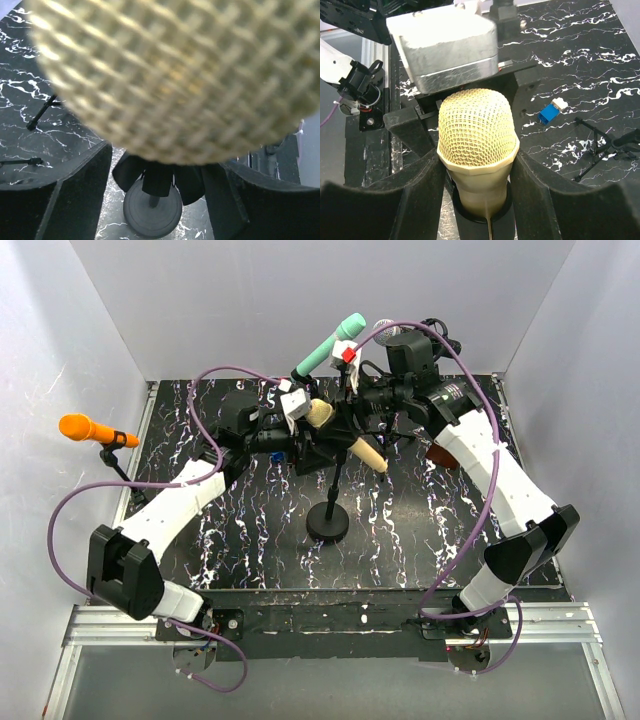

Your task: Remove the microphone from the stand

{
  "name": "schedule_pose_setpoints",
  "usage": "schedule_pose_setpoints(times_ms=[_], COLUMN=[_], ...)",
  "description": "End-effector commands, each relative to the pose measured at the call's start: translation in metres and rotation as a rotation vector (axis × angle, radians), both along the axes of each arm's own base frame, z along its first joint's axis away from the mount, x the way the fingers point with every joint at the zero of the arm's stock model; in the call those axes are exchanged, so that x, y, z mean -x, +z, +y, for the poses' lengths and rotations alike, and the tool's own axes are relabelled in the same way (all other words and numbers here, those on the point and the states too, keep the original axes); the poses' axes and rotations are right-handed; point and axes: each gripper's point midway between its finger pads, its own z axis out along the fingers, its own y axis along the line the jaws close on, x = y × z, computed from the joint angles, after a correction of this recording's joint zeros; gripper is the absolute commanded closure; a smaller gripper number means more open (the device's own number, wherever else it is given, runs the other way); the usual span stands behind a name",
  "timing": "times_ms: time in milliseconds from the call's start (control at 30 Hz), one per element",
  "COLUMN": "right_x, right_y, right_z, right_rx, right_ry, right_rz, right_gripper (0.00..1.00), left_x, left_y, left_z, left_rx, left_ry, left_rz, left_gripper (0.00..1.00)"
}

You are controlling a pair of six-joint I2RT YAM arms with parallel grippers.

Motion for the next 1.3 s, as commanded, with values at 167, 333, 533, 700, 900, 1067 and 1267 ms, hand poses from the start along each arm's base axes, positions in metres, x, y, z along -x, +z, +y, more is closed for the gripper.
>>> schedule_pose_setpoints(times_ms=[167, 333, 533, 700, 900, 1067, 1267], right_x=[-0.003, 0.0, 0.001, -0.001, 0.005, 0.007, 0.015], right_y=[0.035, 0.062, 0.137, 0.203, 0.228, 0.22, 0.151], right_z=[-0.002, -0.003, -0.011, -0.024, -0.041, -0.071, -0.128], right_rx=[-0.068, -0.113, -0.234, -0.362, -0.403, -0.329, -0.107], right_ry=[-0.008, -0.007, -0.07, -0.169, -0.24, -0.359, -0.512], right_rz=[-0.093, -0.132, -0.274, -0.415, -0.473, -0.555, -0.564], right_gripper=[0.8, 0.94, 0.99, 0.99, 0.99, 0.99, 0.99], left_x=[-0.003, -0.005, -0.007, -0.008, -0.011, -0.016, -0.014], left_y=[0.004, 0.004, 0.001, -0.003, 0.0, 0.013, 0.056], left_z=[-0.003, -0.003, -0.001, -0.001, 0.0, 0.007, 0.013], left_rx=[0.013, 0.026, 0.026, 0.022, 0.013, -0.015, -0.001], left_ry=[-0.103, -0.106, -0.089, -0.086, -0.07, -0.003, 0.031], left_rz=[0.064, 0.07, 0.091, 0.1, 0.079, 0.037, -0.019], left_gripper=[0.81, 1.0, 1.0, 1.0, 0.81, 0.27, 0.02])
